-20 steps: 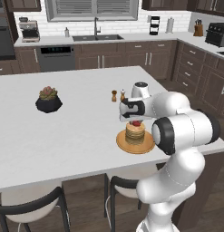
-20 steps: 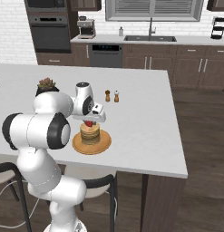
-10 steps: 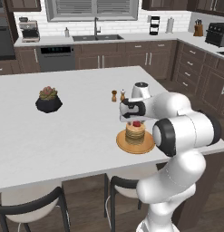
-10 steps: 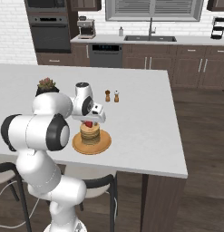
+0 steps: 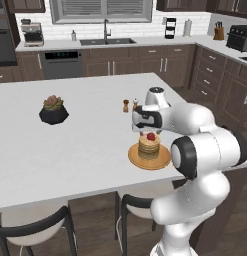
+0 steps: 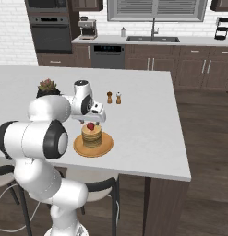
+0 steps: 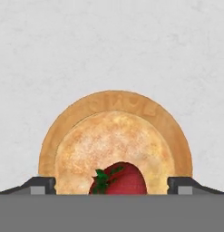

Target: Take the strawberry from the fridge and place it on top of the pancake, located on the dining counter.

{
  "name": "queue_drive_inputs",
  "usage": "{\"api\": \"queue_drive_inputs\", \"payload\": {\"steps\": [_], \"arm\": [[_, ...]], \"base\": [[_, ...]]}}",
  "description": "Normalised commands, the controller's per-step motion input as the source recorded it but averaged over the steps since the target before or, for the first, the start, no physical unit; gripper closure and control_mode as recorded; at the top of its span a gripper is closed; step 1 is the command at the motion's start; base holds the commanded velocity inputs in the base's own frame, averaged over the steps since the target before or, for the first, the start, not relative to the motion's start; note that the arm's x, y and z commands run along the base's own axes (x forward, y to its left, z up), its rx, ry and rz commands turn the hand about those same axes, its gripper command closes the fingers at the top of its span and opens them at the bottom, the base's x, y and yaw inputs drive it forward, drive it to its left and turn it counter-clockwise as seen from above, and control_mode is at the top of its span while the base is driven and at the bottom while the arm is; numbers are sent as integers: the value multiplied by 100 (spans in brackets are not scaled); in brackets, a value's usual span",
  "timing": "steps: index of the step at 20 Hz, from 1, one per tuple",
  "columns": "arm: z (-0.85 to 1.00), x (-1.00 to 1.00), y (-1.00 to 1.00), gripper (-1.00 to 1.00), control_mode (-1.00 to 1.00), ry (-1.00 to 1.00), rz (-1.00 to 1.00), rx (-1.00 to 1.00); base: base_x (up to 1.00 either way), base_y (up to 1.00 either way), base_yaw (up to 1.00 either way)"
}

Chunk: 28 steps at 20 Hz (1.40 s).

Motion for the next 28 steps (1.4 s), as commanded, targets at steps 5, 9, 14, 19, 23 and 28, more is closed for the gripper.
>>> {"api": "queue_drive_inputs", "payload": {"steps": [5,9,14,19,23,28], "arm": [[40,-97,34,-100,-100,-13,0,-4],[23,-100,78,-100,-100,-3,0,-6],[10,-100,88,-100,-100,0,0,-2],[17,-100,90,-100,-100,0,0,-15],[8,-68,56,-100,-100,6,2,-37],[-2,-32,9,-100,-100,4,1,-31]], "base": [[0,0,0],[0,0,0],[0,0,0],[0,0,0],[0,0,0],[0,0,0]]}}
